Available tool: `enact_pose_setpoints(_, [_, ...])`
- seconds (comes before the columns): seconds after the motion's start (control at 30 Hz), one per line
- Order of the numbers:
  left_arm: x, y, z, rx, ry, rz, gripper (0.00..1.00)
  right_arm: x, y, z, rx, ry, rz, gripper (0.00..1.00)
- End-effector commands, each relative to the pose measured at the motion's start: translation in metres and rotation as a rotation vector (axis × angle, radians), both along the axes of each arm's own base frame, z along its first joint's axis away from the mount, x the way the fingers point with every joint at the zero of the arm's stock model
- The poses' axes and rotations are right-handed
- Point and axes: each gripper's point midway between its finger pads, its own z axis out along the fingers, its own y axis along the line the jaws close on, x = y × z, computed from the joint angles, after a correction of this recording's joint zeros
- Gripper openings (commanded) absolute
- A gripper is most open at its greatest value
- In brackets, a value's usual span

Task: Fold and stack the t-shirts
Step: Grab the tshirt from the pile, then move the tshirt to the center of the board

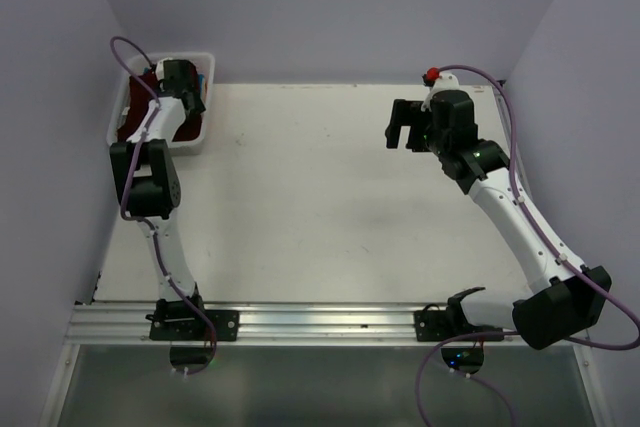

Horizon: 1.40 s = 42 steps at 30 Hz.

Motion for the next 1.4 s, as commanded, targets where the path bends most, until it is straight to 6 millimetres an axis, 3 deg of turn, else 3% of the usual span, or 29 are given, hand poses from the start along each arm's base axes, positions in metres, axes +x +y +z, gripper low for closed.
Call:
enact_pose_setpoints(0.0, [0.013, 0.002, -0.001, -0.01, -0.028, -0.032, 0.59, 0.004, 0.003, 0.003, 0.004, -0.023, 0.004, 0.99])
enact_pose_setpoints(0.13, [0.013, 0.004, -0.002, -0.002, -0.029, -0.035, 0.26, 0.005, 0.002, 0.001, 0.0, -0.02, 0.003, 0.99])
enact_pose_setpoints(0.17, [0.013, 0.004, 0.0, -0.004, -0.033, -0.033, 0.12, 0.005, 0.002, 0.001, -0.002, -0.019, 0.002, 0.99])
enact_pose_setpoints(0.23, [0.01, 0.003, 0.009, -0.008, -0.046, -0.03, 0.0, 0.005, 0.002, 0.0, -0.002, -0.016, 0.0, 0.99])
enact_pose_setpoints(0.37, [0.002, -0.005, 0.043, -0.03, -0.105, -0.031, 0.0, 0.007, 0.003, -0.003, -0.002, -0.011, 0.004, 0.99])
enact_pose_setpoints(0.4, [-0.003, -0.007, 0.063, -0.033, -0.136, -0.034, 0.0, 0.008, 0.004, -0.003, -0.001, -0.011, 0.005, 0.99])
enact_pose_setpoints(0.47, [-0.011, -0.014, 0.083, -0.038, -0.154, -0.04, 0.0, 0.009, 0.004, -0.005, 0.001, -0.007, 0.005, 0.99])
enact_pose_setpoints(0.5, [-0.018, -0.015, 0.107, -0.03, -0.193, -0.035, 0.0, 0.01, 0.005, -0.007, 0.0, -0.001, 0.006, 0.99])
enact_pose_setpoints(0.6, [-0.033, -0.023, 0.142, -0.014, -0.248, -0.039, 0.0, 0.011, 0.007, -0.008, 0.003, 0.001, 0.011, 0.99])
enact_pose_setpoints(0.7, [-0.041, -0.026, 0.161, -0.011, -0.274, -0.045, 0.0, 0.013, 0.009, -0.011, 0.009, 0.011, 0.017, 0.99])
enact_pose_setpoints(0.97, [-0.052, -0.03, 0.183, -0.026, -0.322, -0.058, 0.0, 0.015, 0.012, -0.012, 0.016, 0.015, 0.019, 0.99])
enact_pose_setpoints(1.13, [-0.051, -0.082, 0.21, -0.16, -0.408, -0.304, 0.0, 0.017, 0.007, -0.011, 0.011, 0.004, -0.011, 0.99])
enact_pose_setpoints(1.27, [-0.065, -0.139, 0.217, -0.272, -0.414, -0.501, 0.0, 0.019, 0.001, -0.01, 0.012, -0.009, -0.056, 0.99])
enact_pose_setpoints(1.3, [-0.072, -0.168, 0.218, -0.332, -0.412, -0.59, 0.0, 0.019, -0.001, -0.011, 0.007, -0.01, -0.07, 0.99])
enact_pose_setpoints(1.37, [-0.083, -0.198, 0.216, -0.424, -0.421, -0.674, 0.0, 0.02, -0.004, -0.011, 0.004, -0.012, -0.087, 0.99])
